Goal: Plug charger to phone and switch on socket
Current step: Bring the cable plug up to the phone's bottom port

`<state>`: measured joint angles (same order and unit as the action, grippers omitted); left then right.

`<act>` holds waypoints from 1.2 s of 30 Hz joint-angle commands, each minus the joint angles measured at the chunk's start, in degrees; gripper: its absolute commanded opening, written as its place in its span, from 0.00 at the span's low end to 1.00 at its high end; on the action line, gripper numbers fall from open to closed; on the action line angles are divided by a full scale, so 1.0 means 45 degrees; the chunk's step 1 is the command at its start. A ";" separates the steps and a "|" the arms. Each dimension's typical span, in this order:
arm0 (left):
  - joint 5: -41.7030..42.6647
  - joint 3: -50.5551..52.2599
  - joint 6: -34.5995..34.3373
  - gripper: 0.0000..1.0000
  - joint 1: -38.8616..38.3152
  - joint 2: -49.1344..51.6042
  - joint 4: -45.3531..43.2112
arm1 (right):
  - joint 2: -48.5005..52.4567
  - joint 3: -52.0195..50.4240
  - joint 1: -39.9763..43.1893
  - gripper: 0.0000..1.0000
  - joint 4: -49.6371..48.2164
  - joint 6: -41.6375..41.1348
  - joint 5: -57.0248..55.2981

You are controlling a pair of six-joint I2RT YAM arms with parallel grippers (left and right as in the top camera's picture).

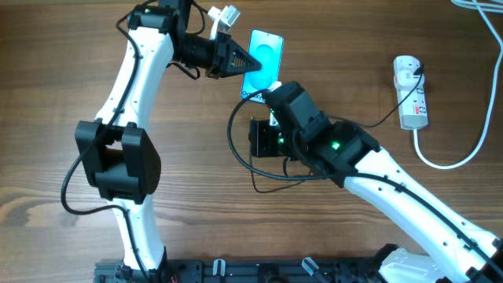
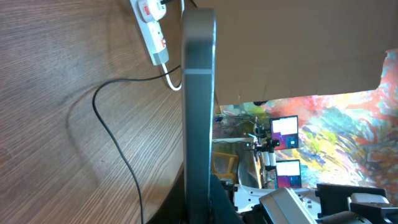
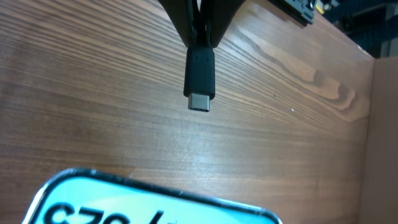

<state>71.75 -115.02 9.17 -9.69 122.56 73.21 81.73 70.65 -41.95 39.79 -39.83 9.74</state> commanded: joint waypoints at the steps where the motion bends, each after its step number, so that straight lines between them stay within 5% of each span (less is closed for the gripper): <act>1: 0.0442 -0.0228 0.0209 0.04 0.0049 -0.0403 -0.0063 | -0.0044 0.0185 0.0015 0.04 -0.0199 -0.0204 -0.0500; 36: -0.0874 -0.0228 0.0248 0.04 -0.0345 -0.0403 -0.0321 | 0.0510 0.0228 0.0340 0.05 -0.0680 -0.0180 -0.0743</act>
<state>67.09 -115.02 9.19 -10.83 122.56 72.10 83.35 70.65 -40.51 37.04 -39.90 7.18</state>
